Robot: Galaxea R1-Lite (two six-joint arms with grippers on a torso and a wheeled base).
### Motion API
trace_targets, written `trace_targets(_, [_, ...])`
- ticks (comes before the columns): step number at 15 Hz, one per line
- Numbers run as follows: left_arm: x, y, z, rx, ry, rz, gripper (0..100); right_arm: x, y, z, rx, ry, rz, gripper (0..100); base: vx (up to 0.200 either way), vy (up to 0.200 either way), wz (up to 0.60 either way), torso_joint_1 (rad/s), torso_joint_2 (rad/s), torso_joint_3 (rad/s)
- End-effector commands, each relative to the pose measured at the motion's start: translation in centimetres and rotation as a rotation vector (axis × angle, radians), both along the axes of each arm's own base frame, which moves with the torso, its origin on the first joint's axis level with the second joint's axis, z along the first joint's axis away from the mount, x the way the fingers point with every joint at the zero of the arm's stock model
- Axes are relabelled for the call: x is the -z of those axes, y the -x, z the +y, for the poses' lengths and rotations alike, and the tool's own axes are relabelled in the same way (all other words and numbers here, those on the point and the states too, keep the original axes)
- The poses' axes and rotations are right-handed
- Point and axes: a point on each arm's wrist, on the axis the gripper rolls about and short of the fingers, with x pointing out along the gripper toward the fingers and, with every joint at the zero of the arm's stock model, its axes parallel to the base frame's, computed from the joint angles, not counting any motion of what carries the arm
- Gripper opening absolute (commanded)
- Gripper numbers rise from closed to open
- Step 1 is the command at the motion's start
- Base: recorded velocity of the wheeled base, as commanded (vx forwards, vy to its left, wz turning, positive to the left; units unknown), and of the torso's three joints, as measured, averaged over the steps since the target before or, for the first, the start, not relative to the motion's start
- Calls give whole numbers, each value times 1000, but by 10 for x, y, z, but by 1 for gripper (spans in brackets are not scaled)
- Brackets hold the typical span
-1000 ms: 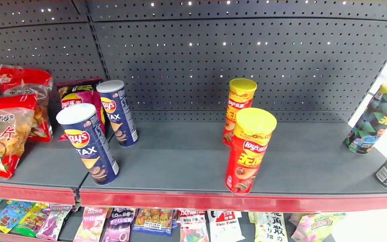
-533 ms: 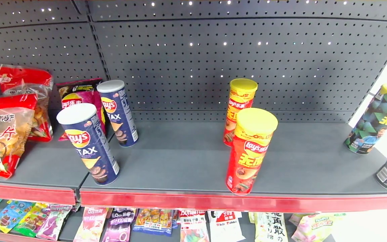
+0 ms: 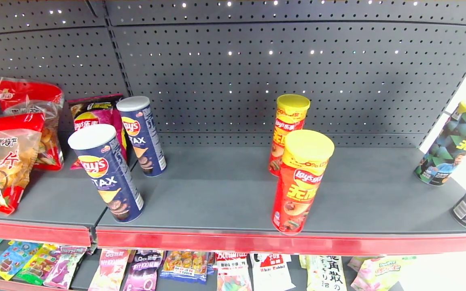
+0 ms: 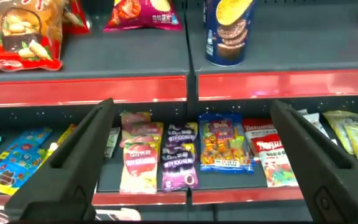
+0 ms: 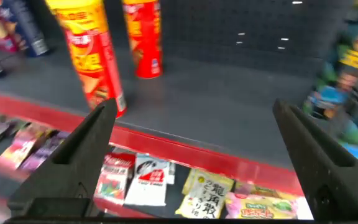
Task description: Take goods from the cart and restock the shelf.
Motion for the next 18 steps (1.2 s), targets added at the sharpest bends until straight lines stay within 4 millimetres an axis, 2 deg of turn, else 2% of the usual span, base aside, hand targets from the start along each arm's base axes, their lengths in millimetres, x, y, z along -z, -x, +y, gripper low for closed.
trace_targets(1, [0, 0, 0, -3, 1, 2, 100, -16, -56, 9, -119, 40, 142, 100, 0, 0, 0, 0, 0, 0])
trace_targets(3, [0, 0, 0, -31, 2, 2, 100, -12, -82, 14, -120, 89, 222, 100, 0, 0, 0, 0, 0, 0])
trace_targets(6, [1, -2, 2, -155, 58, -18, 100, 5, -112, 19, -136, 162, 354, 100, 0, 0, 0, 0, 0, 0])
trace_targets(11, [4, -4, 2, -161, 59, -49, 100, 22, -142, 35, -110, 236, 496, 100, 0, 0, 0, 0, 0, 0])
trace_targets(15, [4, -4, 2, -181, 40, -51, 100, 24, -164, 48, -121, 269, 534, 100, 0, 0, 0, 0, 0, 0])
trace_targets(18, [4, -4, 2, -175, 37, -50, 100, 39, -178, 55, -101, 301, 608, 100, 0, 0, 0, 0, 0, 0])
